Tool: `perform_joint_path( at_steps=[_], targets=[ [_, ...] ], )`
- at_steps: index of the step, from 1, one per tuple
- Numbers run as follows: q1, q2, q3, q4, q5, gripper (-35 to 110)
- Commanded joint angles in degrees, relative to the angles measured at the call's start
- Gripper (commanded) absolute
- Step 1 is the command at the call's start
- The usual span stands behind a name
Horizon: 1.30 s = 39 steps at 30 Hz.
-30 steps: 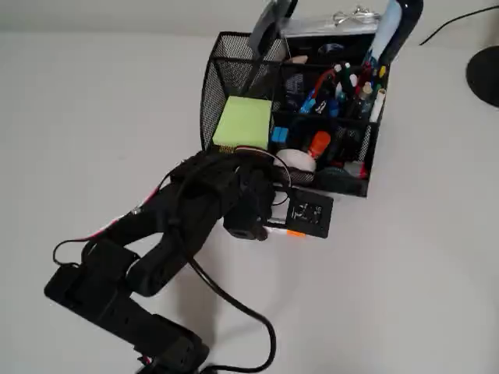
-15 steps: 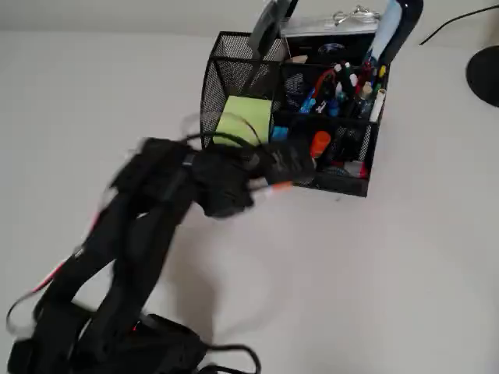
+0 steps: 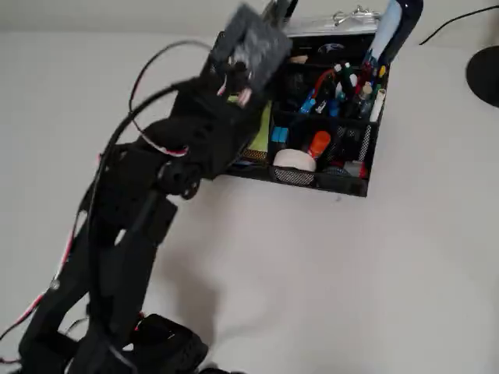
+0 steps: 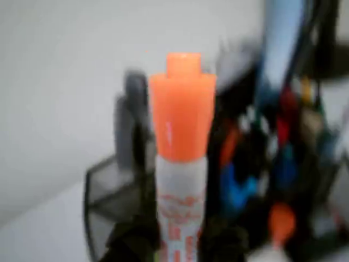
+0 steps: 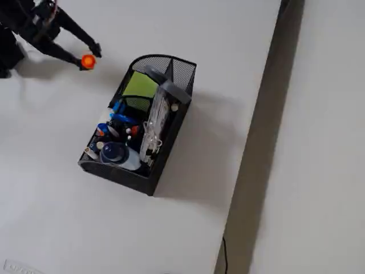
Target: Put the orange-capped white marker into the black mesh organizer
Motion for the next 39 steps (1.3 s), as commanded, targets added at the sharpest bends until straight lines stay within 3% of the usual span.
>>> perform_joint_path(
  at_steps=[1,10,21,28,35,39],
  targets=[
    [2.3,-5.4,-3.4,-19.4,-6.2,0],
    [2.5,-20.8,-4.2,-40.3,-9.5,0],
    [4.9,-34.1,-2.2,-50.4,-9.8,1],
    [3.8,-33.0,5.3,-57.5,-10.1,27],
    [4.8,-32.0,13.0,-62.8,-14.1,36],
    [5.2,-25.3,15.1,-60.6,-13.5,36]
  ],
)
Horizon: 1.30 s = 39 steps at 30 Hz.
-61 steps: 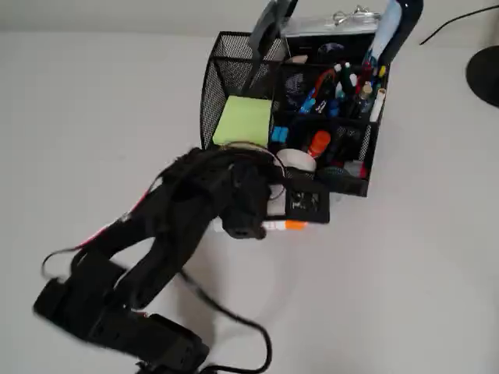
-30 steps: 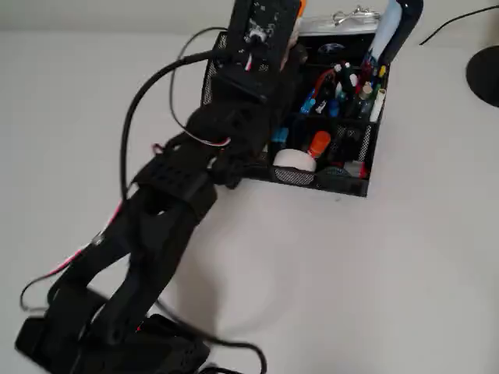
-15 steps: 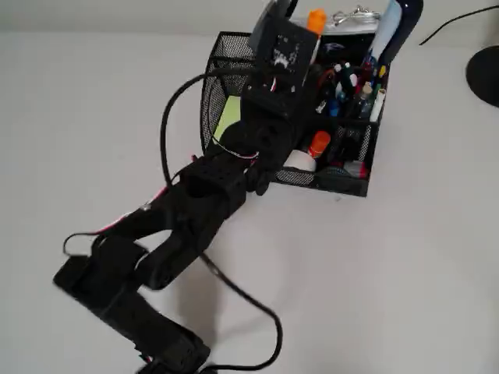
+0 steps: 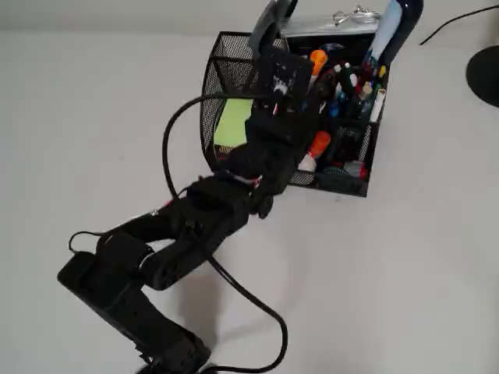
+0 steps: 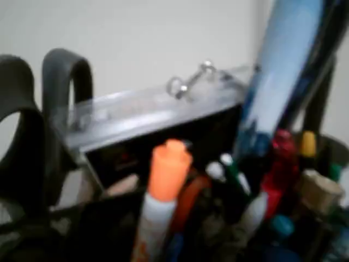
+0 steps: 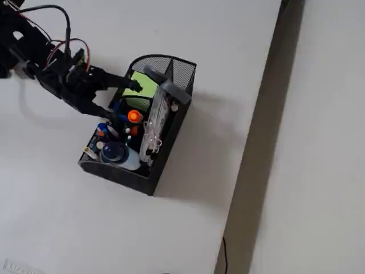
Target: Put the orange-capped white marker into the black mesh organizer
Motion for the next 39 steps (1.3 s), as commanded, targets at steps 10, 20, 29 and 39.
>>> perform_joint_path(
  at_steps=[10,20,29,39],
  targets=[
    [0.7,44.3,-3.3,54.1,25.7,24],
    [2.1,56.3,-5.4,102.8,71.1,0],
    [-6.5,89.3,28.6,103.3,71.4,0],
    [-2.6,102.5,45.6,110.8,70.0,0]
  ],
)
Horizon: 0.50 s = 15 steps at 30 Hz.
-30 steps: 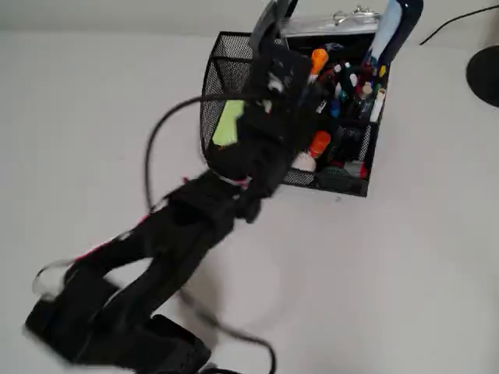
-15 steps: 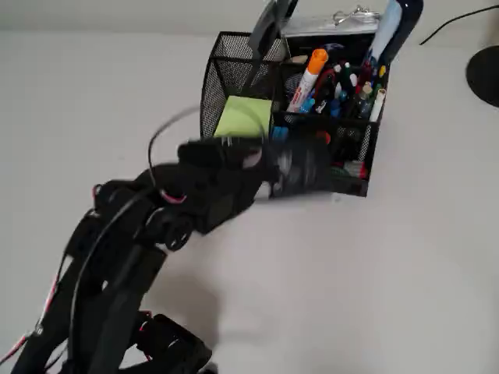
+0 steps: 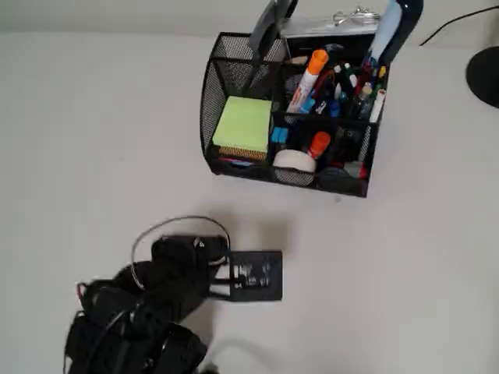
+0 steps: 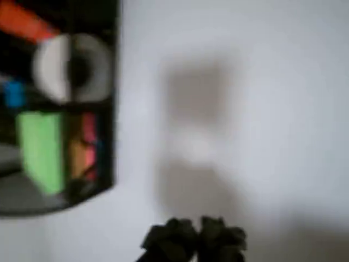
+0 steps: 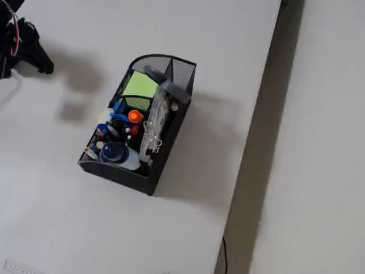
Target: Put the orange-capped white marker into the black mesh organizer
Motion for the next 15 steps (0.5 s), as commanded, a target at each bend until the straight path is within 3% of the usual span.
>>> perform_joint_path(
  at_steps=[1,15],
  targets=[
    [3.8,2.5,4.0,1.1,0.1,0],
    [5.9,2.5,4.0,1.6,1.3,0]
  ],
)
